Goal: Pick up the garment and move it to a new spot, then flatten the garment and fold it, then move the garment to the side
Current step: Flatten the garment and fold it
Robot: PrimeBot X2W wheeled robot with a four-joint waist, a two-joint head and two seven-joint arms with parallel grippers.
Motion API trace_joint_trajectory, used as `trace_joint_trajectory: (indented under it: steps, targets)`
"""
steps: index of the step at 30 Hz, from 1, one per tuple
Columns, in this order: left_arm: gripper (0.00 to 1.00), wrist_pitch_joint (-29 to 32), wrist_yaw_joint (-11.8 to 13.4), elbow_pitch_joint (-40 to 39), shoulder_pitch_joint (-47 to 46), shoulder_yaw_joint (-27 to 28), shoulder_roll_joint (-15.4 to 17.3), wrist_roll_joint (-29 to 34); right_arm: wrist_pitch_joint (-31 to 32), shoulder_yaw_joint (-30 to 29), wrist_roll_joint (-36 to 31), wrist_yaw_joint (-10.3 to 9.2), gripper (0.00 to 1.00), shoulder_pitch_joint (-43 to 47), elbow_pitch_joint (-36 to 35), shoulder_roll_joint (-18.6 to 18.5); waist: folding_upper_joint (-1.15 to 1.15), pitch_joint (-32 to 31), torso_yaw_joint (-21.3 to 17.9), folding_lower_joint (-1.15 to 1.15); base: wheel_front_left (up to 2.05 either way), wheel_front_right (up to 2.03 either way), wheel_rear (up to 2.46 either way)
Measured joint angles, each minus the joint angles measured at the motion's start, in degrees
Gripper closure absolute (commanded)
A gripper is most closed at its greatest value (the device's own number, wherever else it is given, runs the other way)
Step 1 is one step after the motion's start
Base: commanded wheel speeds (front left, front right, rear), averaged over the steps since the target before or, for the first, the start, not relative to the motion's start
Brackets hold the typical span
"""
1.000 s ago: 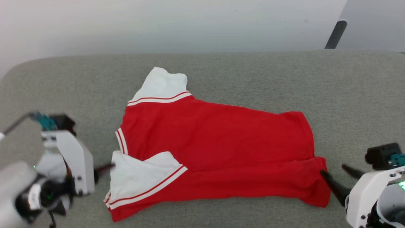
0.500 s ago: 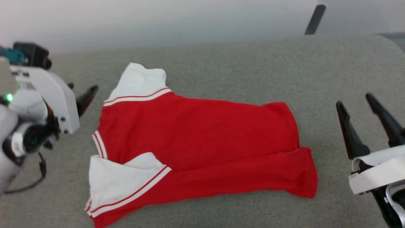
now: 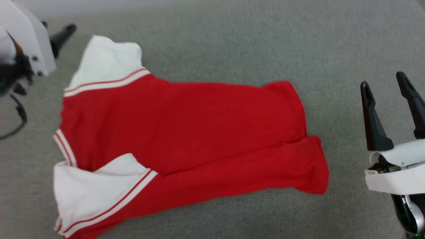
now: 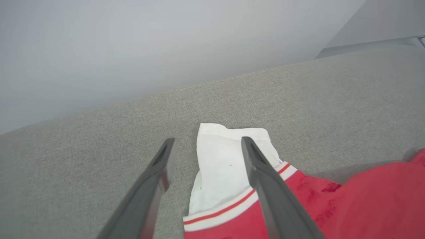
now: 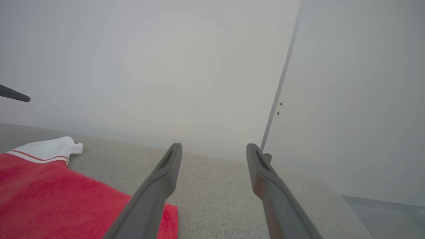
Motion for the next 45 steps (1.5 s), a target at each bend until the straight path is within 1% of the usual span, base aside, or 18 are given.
trace_joint_trajectory:
  steps: [2, 5, 9, 14, 19, 24, 25, 26, 27, 32, 36, 39, 45]
  targets:
    - [0.0, 1.1, -1.4, 2.1, -2.0, -0.4, -0.4, 0.7, -0.4, 0.0, -0.2, 0.0, 0.0, -0.3, 0.0, 0.4, 0.0, 1.7, -0.6, 0.0, 0.0, 0.0, 0.0]
    - [0.0, 2.6, -2.7, 5.4, -4.4, -0.5, -1.4, 0.6, -0.9, -0.1, -0.1, 0.0, 0.0, -0.5, 0.1, 0.9, 0.0, 4.1, -1.4, 0.0, 0.0, 0.0, 0.0]
    - [0.0, 4.7, -4.1, 9.0, -7.2, -1.3, -2.4, 1.3, -1.4, 0.2, 0.2, 0.0, 0.0, -1.0, 1.0, 1.4, 0.0, 7.1, -2.4, 0.0, 0.0, 0.0, 0.0]
    - [0.0, 7.9, -5.0, 13.2, -10.5, -2.5, -3.4, 2.5, -1.9, 0.7, 0.4, 0.01, 0.0, -2.1, 2.0, 1.8, 0.0, 10.1, -3.5, 0.0, 0.0, 0.0, 0.0]
    - [0.0, 11.1, -5.2, 17.3, -12.9, -3.5, -4.2, 3.2, -1.9, 1.0, 1.0, 0.0, 0.0, -2.6, 2.7, 2.3, 0.0, 12.2, -4.7, 0.0, 0.0, 0.0, 0.0]
    - [0.0, 15.0, -4.5, 21.0, -14.7, -4.1, -5.1, 3.1, -1.9, 1.0, 1.2, 0.0, 0.0, -2.9, 3.2, 2.7, 0.0, 13.4, -5.6, 0.0, 0.0, 0.0, 0.0]
    - [0.03, 15.9, -4.5, 21.5, -14.9, -4.1, -5.3, 2.9, -1.5, 0.9, 1.3, 0.0, 0.0, -2.9, 3.4, 2.8, 0.0, 13.6, -5.7, 0.0, 0.0, 0.0, 0.0]
    - [0.53, 16.5, -4.4, 22.1, -15.0, -4.0, -5.6, 2.4, -1.3, 0.8, 1.4, 0.0, 0.0, -2.9, 3.5, 2.9, 0.0, 13.7, -5.8, 0.0, 0.0, 0.0, 0.0]
    - [1.0, 17.2, -4.3, 22.6, -15.1, -3.7, -6.0, 1.8, -1.3, 0.8, 1.4, 0.0, 0.0, -2.9, 3.4, 3.0, 0.0, 13.8, -5.8, 0.0, 0.0, 0.0, 0.0]
    - [1.0, 19.1, -4.0, 23.8, -15.4, -3.5, -7.9, 0.4, 2.1, 1.1, 2.7, 0.0, 0.0, -3.3, 3.1, 3.0, 0.0, 13.9, -5.2, 0.0, 0.0, 0.0, 0.0]
    - [1.0, 18.7, -4.5, 24.3, -15.4, -3.3, -8.6, 0.1, 7.4, 1.8, 5.0, 0.01, 0.0, -4.6, 2.3, 2.9, 0.0, 13.7, -4.6, 0.0, 0.0, 0.0, 0.0]
    - [1.0, 18.2, -5.0, 24.7, -15.3, -3.4, -9.3, 0.0, 13.9, 2.7, 6.3, 0.0, 0.0, -6.4, 2.2, 2.3, 0.0, 13.3, -4.1, 0.0, 0.0, 0.0, 0.0]
    - [1.0, 17.4, -5.6, 25.9, -15.0, -3.4, -11.1, -0.3, 30.5, 4.7, 8.7, 0.0, 0.0, -13.6, 3.6, 0.8, 0.0, 12.4, -2.9, 0.0, 0.0, 0.0, 0.0]
